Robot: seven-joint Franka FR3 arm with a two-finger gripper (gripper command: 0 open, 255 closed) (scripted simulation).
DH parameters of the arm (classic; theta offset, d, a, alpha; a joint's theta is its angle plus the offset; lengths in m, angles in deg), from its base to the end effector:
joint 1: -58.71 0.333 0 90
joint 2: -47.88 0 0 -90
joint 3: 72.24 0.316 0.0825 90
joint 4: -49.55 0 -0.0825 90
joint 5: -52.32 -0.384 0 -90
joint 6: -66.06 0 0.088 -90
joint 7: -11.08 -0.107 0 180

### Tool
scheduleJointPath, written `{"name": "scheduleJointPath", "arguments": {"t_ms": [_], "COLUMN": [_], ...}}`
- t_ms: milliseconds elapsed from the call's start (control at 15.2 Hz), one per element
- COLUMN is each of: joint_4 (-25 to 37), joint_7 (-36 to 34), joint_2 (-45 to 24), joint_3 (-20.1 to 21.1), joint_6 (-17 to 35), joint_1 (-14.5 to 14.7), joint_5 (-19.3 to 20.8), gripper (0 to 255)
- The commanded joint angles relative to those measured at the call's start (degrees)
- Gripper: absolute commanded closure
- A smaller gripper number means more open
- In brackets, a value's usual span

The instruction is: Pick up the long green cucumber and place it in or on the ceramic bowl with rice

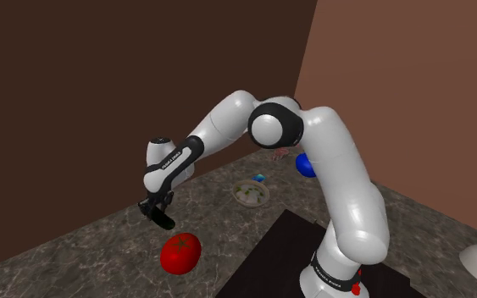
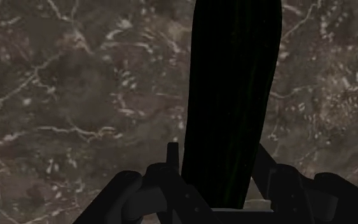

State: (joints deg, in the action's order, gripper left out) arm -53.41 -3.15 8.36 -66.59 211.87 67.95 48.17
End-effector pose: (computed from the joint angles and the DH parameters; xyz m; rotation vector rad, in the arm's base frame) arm 0.6378 0.1639 0.1701 -3.0231 0.1082 -0.0479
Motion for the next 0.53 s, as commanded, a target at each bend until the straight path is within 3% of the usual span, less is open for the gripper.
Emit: {"name": "scheduleJointPath", "arguments": {"t_ms": [0,462], "joint_4": [-0.3,-0.8], "joint_7": [-0.1,-0.4], "joint_2": [1.4,5.5], "joint_3": [0.0,0.1], "joint_6": [-1.1,-4.6], "joint_1": [-0.1,-0.2], "joint_5": [0.0,-0.1], "gripper": [255,255]}}
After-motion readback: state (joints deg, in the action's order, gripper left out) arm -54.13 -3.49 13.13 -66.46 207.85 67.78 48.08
